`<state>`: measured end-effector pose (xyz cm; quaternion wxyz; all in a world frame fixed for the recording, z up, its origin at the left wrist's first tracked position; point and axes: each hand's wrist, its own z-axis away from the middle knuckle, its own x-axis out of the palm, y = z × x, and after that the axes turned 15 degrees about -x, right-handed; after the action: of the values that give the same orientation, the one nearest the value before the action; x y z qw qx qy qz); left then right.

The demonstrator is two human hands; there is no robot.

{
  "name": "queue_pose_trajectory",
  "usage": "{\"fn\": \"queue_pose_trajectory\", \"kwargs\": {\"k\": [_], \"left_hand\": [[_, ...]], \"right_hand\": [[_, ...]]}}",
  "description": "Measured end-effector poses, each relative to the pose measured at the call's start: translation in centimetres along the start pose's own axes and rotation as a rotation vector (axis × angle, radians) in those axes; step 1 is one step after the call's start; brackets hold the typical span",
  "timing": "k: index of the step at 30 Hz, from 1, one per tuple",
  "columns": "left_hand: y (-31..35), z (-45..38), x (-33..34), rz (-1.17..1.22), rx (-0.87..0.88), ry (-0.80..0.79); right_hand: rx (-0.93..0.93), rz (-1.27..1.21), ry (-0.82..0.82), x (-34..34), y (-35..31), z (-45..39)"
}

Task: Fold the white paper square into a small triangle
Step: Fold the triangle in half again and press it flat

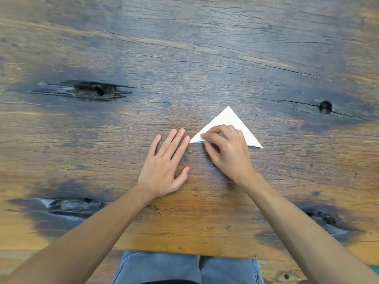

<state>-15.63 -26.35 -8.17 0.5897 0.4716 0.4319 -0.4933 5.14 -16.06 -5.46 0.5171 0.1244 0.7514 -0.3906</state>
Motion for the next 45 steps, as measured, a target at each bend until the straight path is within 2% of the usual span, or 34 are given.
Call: {"fn": "queue_pose_trajectory", "kwargs": {"k": [26,39,45], "left_hand": [[0.01,0.02,0.15,0.014,-0.004,0.009],[-0.21,-0.06,0.64,0.019,0.015,0.026],[-0.23,-0.09,0.69,0.014,0.016,0.026]], "right_hand": [[-0.060,0.006,0.030,0.76,0.24,0.33],[-0.042,-0.019,-0.011,0.35,-0.10,0.09],[0.114,0.164,-0.055,0.23,0.50,-0.16]]}}
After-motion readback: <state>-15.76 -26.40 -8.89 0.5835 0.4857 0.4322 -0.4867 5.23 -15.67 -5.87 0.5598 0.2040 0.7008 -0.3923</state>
